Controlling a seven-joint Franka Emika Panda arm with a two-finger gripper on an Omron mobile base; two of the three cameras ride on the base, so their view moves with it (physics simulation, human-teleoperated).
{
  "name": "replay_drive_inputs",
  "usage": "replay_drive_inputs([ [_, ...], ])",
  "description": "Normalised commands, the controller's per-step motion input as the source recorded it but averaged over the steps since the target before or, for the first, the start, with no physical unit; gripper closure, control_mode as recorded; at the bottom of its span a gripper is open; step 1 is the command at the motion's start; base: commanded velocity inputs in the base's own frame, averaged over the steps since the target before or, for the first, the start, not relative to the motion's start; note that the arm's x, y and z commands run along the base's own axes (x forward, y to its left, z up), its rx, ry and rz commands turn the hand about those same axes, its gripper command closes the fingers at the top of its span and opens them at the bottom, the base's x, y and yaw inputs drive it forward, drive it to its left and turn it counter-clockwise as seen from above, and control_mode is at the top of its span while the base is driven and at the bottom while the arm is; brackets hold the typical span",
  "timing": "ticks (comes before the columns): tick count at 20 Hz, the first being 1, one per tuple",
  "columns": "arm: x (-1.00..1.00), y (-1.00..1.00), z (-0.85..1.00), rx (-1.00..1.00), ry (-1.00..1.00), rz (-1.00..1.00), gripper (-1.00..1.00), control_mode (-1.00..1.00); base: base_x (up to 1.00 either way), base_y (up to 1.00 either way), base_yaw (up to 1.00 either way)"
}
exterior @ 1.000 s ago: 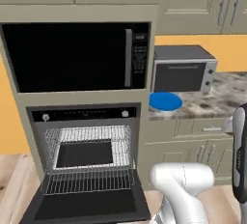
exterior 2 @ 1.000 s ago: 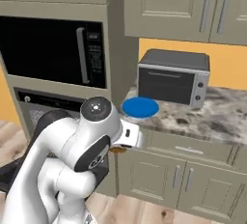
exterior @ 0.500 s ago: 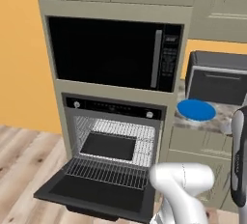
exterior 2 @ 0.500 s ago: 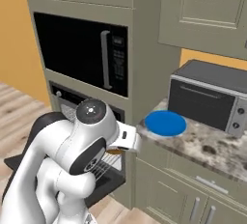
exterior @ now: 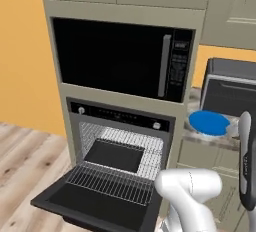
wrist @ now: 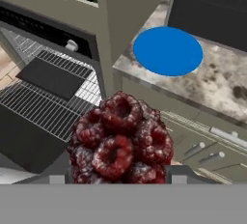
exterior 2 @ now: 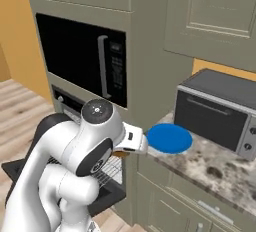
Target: Take the baked cake out of the oven and place it on the plate for cooling. Then close the oven door.
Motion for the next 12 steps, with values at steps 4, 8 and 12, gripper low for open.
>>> replay_drive_inputs([
  [4, 0.00, 0.00, 0.00, 0.00, 0.00, 0.00, 1.00, 1.00, -0.10, -0.83, 0.18],
  [8, 0.00, 0.00, 0.00, 0.00, 0.00, 0.00, 1.00, 1.00, 0.04, -0.44, 0.31],
  [12, 0.00, 0.00, 0.00, 0.00, 0.00, 0.00, 1.00, 1.00, 0.34, -0.03, 0.34],
])
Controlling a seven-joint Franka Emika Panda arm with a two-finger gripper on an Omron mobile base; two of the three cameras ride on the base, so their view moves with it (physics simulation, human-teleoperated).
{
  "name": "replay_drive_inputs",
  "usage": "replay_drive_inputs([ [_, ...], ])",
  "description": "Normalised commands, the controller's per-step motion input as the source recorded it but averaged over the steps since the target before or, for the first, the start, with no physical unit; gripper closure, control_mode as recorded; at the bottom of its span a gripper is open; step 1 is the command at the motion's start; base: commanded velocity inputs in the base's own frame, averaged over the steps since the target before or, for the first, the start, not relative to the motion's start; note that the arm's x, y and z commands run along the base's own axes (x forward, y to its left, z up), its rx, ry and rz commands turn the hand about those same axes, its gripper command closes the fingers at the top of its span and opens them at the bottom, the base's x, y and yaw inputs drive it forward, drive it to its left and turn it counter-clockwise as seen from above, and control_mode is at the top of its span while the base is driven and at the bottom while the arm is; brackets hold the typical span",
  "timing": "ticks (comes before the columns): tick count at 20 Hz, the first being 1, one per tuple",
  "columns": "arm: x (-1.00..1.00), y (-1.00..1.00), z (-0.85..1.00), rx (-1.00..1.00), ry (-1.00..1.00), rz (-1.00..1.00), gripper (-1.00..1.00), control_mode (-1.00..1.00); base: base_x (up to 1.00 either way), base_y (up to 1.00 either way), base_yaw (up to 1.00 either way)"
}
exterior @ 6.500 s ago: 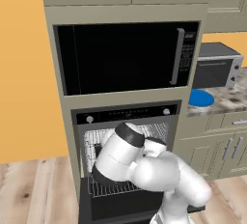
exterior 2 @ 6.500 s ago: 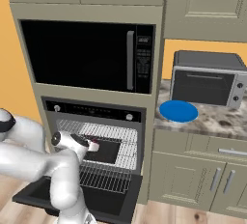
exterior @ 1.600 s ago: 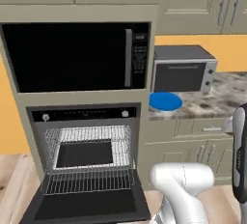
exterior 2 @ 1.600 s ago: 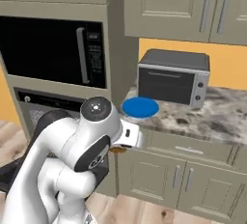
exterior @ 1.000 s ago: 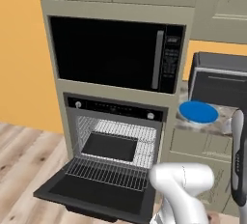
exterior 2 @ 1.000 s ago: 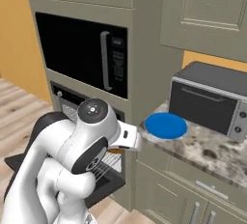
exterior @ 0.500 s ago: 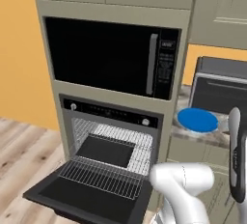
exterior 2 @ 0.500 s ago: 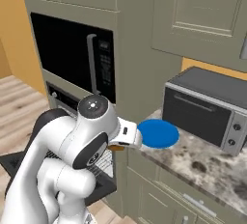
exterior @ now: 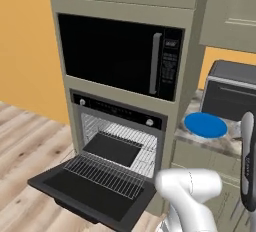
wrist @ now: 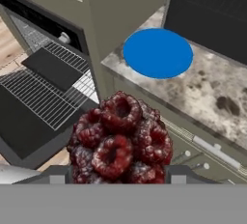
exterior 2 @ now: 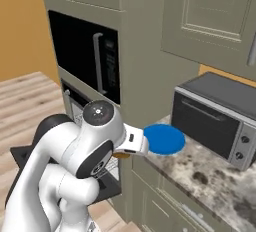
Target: Take the baked cake out of the oven and place it on the plate for cooling. Then close the oven door.
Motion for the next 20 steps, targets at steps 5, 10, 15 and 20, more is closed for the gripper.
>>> replay_drive_inputs([
  [5, 0.00, 0.00, 0.00, 0.00, 0.00, 0.00, 1.00, 1.00, 0.34, -0.03, 0.21],
  [10, 0.00, 0.00, 0.00, 0.00, 0.00, 0.00, 1.00, 1.00, 0.47, -0.01, 0.01],
  [15, 0.00, 0.00, 0.00, 0.00, 0.00, 0.00, 1.00, 1.00, 0.58, 0.00, 0.00],
  [20, 0.00, 0.00, 0.00, 0.00, 0.00, 0.00, 1.00, 1.00, 0.39, -0.01, -0.03],
])
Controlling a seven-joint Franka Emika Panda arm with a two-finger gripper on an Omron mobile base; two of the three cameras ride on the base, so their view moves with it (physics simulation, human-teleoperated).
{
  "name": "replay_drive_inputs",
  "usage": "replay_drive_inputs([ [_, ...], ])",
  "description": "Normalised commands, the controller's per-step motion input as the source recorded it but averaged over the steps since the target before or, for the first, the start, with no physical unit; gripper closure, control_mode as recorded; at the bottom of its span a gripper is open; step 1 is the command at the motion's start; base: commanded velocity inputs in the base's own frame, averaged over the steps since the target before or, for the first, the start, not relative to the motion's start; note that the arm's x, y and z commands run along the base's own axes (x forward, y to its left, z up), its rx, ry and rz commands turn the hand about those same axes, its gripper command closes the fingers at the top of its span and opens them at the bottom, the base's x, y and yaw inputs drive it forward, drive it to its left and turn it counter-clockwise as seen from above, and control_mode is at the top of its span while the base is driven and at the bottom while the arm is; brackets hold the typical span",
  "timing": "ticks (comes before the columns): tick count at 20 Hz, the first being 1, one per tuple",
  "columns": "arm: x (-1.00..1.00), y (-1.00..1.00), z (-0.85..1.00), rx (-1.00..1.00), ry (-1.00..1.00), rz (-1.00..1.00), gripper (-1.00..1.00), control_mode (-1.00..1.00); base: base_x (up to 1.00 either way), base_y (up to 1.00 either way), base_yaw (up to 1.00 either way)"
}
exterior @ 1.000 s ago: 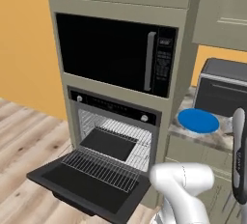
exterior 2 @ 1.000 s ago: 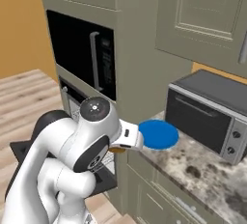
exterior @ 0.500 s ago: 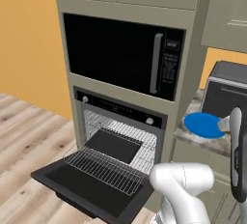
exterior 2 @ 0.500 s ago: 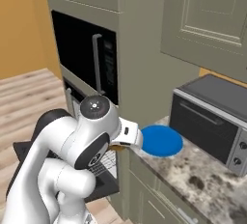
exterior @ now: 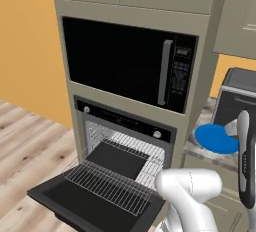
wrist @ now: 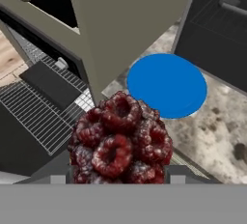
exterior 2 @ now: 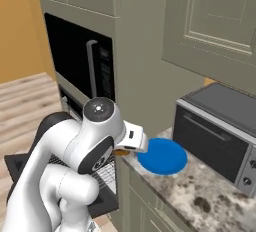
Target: Take the baked cake out of the oven and place it on the plate for cooling. Then close the oven door.
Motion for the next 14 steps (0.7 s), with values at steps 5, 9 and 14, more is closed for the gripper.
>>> replay_drive_inputs([
  [5, 0.00, 0.00, 0.00, 0.00, 0.00, 0.00, 1.00, 1.00, 0.25, -0.12, -0.12],
  [9, 0.00, 0.00, 0.00, 0.00, 0.00, 0.00, 1.00, 1.00, 0.32, 0.00, -0.15],
  [14, 0.00, 0.00, 0.00, 0.00, 0.00, 0.00, 1.00, 1.00, 0.11, 0.00, -0.06],
])
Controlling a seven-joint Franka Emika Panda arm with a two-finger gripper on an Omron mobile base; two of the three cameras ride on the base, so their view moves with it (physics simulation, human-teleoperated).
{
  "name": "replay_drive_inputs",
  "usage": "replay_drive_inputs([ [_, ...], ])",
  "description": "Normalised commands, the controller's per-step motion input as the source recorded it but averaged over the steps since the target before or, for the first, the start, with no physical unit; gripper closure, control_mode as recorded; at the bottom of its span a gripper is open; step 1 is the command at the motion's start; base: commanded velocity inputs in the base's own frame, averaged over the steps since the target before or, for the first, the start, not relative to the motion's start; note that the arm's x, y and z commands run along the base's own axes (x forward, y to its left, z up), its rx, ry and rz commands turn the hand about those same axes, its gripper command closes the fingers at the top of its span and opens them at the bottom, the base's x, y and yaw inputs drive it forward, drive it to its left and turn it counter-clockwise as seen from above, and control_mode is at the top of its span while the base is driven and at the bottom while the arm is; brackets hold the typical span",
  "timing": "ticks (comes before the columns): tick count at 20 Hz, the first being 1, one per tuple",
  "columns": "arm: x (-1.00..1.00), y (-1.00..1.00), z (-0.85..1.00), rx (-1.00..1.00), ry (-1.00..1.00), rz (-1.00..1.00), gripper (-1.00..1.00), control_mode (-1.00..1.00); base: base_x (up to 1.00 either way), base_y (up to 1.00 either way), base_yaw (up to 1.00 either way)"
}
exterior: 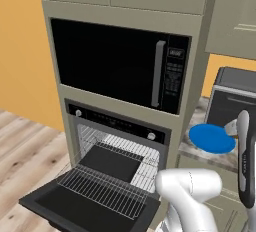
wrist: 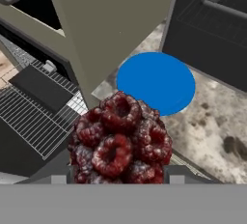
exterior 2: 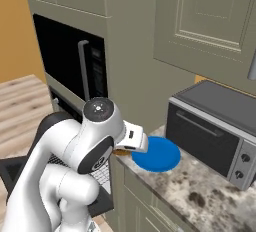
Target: Take the baked cake out of the oven and place it on the plate for cooling. Then close the oven door.
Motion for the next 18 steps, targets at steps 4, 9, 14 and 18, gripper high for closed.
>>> replay_drive_inputs([
  [4, 0.00, 0.00, 0.00, 0.00, 0.00, 0.00, 1.00, 1.00, 0.22, 0.00, -0.01],
  [9, 0.46, -0.16, -0.07, 0.00, 0.00, 0.00, 1.00, -1.00, 0.08, 0.00, 0.00],
  [14, 0.66, -0.41, -0.35, 0.00, 0.00, 0.06, 1.00, -1.00, 0.00, 0.00, 0.00],
  [18, 0.34, -0.55, -0.56, 0.00, 0.00, 0.23, 1.00, -1.00, 0.00, 0.00, 0.00],
])
